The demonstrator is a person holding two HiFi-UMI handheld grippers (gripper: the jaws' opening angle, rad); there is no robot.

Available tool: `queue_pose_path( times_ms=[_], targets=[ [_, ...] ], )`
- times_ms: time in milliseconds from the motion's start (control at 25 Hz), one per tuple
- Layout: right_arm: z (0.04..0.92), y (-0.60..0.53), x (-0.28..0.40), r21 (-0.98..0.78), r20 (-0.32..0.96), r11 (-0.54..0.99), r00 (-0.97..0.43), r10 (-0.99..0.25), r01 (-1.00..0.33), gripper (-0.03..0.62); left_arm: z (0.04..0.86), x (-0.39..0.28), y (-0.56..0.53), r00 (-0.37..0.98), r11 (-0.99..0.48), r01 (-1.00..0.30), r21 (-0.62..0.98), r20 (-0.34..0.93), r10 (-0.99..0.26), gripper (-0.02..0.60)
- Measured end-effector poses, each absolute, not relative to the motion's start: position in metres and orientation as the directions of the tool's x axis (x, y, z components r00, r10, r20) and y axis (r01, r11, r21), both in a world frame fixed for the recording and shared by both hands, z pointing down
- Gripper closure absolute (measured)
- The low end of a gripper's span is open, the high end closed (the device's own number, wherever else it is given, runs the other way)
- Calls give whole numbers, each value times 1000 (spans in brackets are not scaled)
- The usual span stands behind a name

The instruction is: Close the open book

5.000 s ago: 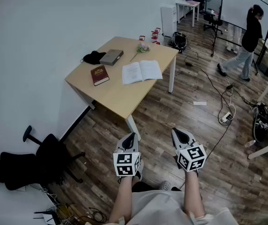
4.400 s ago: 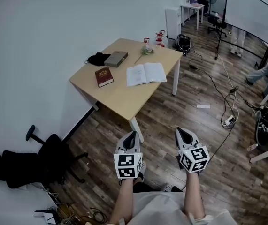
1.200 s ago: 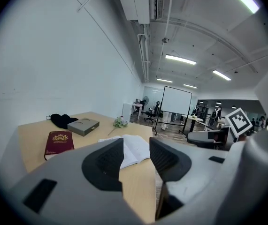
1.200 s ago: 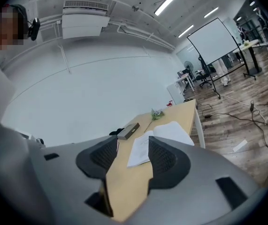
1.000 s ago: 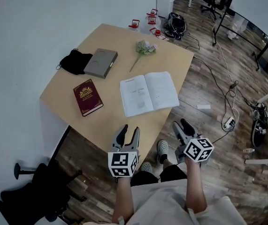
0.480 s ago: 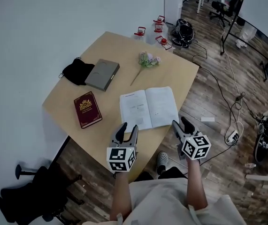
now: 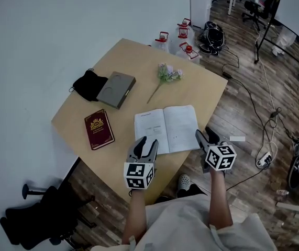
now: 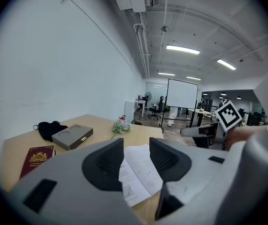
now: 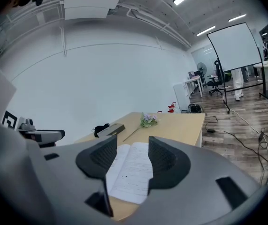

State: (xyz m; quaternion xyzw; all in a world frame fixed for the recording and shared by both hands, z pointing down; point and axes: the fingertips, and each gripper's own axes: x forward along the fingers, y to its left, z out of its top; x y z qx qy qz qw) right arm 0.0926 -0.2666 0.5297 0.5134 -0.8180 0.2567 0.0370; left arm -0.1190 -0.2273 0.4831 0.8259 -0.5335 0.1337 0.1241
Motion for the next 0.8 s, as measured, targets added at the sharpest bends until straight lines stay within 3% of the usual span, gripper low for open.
queue_pose_path(
  times_ms=[800],
  targets=[
    [636, -292, 117, -491, 460, 305, -540, -705, -816, 376, 571, -89, -239, 327, -334, -939, 80, 504, -800, 405]
  ],
)
